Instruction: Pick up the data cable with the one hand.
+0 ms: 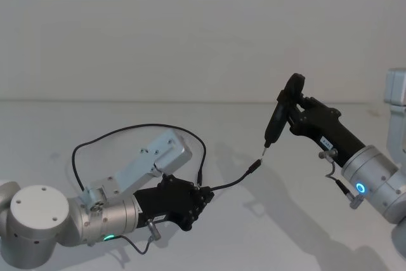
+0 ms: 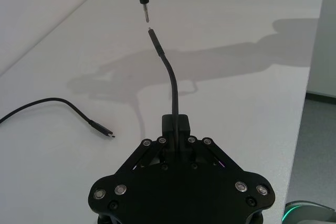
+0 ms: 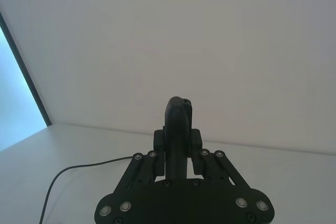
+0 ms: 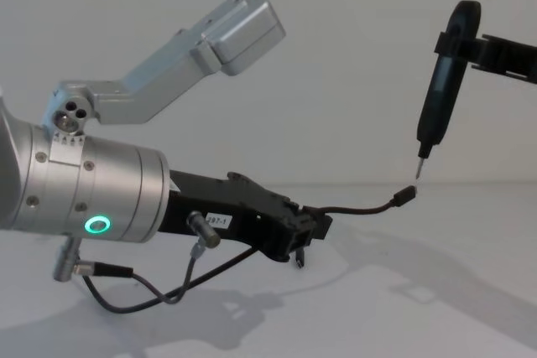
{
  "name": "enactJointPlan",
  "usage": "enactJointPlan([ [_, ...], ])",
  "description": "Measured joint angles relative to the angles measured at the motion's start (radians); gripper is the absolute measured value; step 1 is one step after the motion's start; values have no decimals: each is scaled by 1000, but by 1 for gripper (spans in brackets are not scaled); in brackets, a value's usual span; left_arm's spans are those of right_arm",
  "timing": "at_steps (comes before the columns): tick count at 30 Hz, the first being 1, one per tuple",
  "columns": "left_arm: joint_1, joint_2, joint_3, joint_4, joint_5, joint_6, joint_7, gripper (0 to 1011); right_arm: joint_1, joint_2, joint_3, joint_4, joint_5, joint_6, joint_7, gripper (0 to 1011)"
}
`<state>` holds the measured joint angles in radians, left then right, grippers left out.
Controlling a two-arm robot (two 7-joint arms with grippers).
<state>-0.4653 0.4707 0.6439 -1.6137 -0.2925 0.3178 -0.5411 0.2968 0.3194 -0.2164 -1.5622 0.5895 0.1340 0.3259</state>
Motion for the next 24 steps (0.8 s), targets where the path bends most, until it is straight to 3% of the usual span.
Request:
enactJointPlan([
  [24, 0, 0, 0, 0, 0, -1, 0, 39, 16, 13, -23, 32, 14, -14, 5, 279],
])
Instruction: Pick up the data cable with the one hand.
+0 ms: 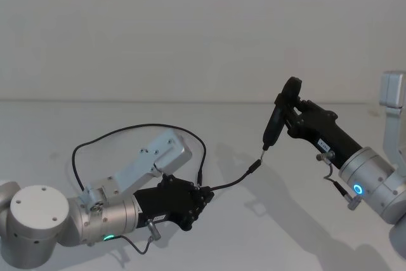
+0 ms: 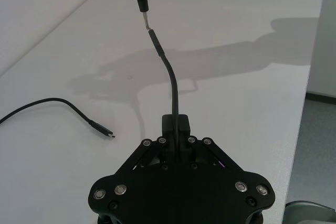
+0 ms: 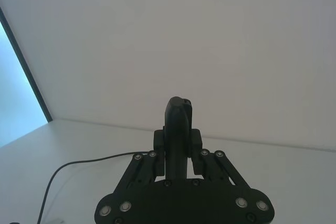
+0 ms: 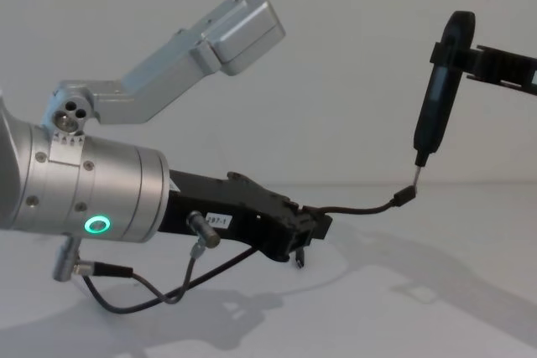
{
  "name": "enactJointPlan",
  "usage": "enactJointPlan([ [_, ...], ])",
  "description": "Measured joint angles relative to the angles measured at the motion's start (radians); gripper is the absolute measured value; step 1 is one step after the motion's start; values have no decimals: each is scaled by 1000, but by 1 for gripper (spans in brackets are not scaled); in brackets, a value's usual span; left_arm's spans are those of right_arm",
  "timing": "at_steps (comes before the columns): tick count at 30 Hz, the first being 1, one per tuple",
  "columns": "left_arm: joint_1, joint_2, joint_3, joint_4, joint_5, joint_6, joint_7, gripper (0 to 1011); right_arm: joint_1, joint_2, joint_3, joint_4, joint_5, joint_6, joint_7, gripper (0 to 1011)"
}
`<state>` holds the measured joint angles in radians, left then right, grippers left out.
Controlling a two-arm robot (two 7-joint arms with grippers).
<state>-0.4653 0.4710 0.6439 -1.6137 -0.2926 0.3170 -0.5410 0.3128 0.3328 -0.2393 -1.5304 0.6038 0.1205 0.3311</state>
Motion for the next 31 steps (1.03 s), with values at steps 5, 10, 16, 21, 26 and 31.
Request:
enactJointPlan([
  [5, 0, 0, 0, 0, 0, 0, 0, 39, 0, 4, -5, 0, 3, 0, -1, 279],
  [10, 0, 0, 0, 0, 0, 0, 0, 39, 1, 6, -8, 0, 5, 0, -5, 279],
  [16, 0, 0, 0, 0, 0, 0, 0, 39, 1, 8, -11, -1, 7, -1, -7, 279],
  [21, 0, 0, 0, 0, 0, 0, 0, 39, 2, 9, -12, -1, 8, -1, -8, 279],
  [26, 0, 0, 0, 0, 0, 0, 0, 39, 2, 10, -13, -2, 9, -1, -9, 279],
  [31, 0, 0, 0, 0, 0, 0, 0, 39, 2, 10, -13, -2, 9, -1, -10, 279],
])
